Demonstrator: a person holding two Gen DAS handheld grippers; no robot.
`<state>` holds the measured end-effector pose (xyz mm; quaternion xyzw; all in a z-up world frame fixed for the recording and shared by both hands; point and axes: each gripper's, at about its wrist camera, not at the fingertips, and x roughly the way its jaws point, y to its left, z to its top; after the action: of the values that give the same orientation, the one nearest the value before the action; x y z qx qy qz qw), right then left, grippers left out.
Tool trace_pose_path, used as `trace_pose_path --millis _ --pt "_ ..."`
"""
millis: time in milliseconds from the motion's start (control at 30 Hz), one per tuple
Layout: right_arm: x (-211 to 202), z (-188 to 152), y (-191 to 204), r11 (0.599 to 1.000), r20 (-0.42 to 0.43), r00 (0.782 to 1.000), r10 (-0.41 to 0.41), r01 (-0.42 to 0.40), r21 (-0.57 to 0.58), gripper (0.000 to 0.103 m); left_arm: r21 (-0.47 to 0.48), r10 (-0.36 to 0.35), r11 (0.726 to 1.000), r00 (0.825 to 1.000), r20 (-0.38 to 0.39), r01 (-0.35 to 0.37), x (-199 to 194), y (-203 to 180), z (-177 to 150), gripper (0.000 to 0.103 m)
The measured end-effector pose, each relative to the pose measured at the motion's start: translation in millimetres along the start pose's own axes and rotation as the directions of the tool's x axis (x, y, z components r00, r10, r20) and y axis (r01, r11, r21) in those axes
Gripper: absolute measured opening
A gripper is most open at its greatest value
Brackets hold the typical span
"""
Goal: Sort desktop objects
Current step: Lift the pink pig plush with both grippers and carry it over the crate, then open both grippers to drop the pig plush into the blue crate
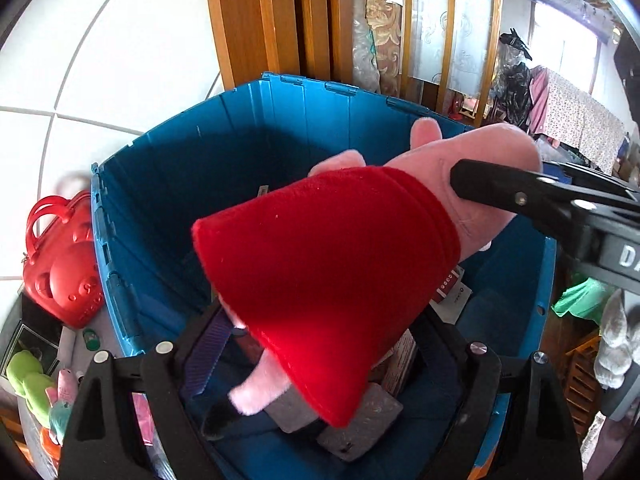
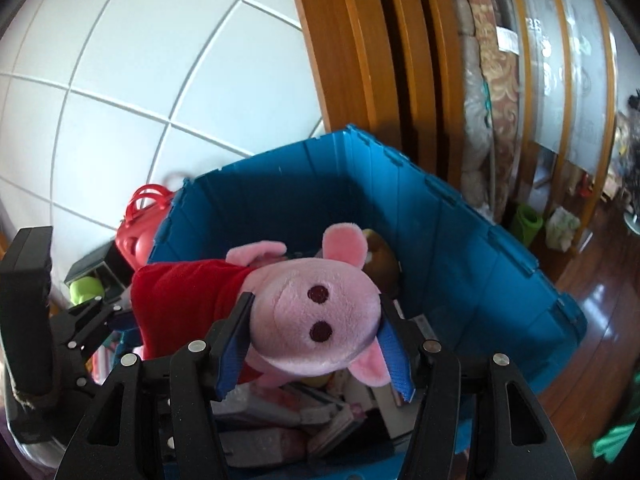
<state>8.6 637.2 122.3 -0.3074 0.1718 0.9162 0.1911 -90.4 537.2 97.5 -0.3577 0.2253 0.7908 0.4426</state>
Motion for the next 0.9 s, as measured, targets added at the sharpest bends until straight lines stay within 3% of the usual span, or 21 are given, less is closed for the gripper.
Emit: trace_pose_path --millis 267,400,500,600,667,733,767,800,900 --pt "5 -6 5 0.997 -0.007 0.997 -0.072 0.072 -0.026 0.062 -0.015 0.022 1.0 0.998 0.052 -0.021 -8 6 -4 0.088" --pt "-5 -7 4 0.995 0.027 0.995 -0.094 0.095 -0.026 0.085 -0.047 0.011 0.999 0.995 0.102 -0.006 -21 12 -9 0.088" --pt "-20 -11 9 0.994 0.073 0.992 -0.103 0.106 -0.033 0.091 -0.058 0.043 0.998 0.984 0.172 -0.033 -43 14 -16 0.088" --pt "-35 -16 19 0.995 0.128 0.988 -0.089 0.095 -0.041 0.1 -0.097 0.114 0.991 0.957 0.265 -0.092 -72 23 -28 0.088" --pt "-47 -21 29 0.995 0.177 0.981 -0.075 0.086 -0.054 0.103 -0.142 0.2 0.977 0.918 0.341 -0.16 -96 29 -41 0.088" --pt "-59 -28 41 0.994 0.231 0.971 -0.063 0.081 -0.071 0.103 -0.202 0.299 0.951 0.865 0.403 -0.234 -119 36 -58 0.088" --pt "-66 -31 49 0.994 0.269 0.962 -0.054 0.078 -0.078 0.103 -0.223 0.323 0.942 0.855 0.405 -0.25 -125 39 -65 0.088" --pt "-72 -33 55 0.994 0.295 0.954 -0.047 0.075 -0.084 0.103 -0.243 0.338 0.935 0.856 0.392 -0.258 -128 45 -72 0.088" --pt "-91 -46 84 0.991 0.392 0.92 -0.019 0.068 -0.112 0.103 -0.268 0.303 0.939 0.89 0.34 -0.217 -129 64 -95 0.088"
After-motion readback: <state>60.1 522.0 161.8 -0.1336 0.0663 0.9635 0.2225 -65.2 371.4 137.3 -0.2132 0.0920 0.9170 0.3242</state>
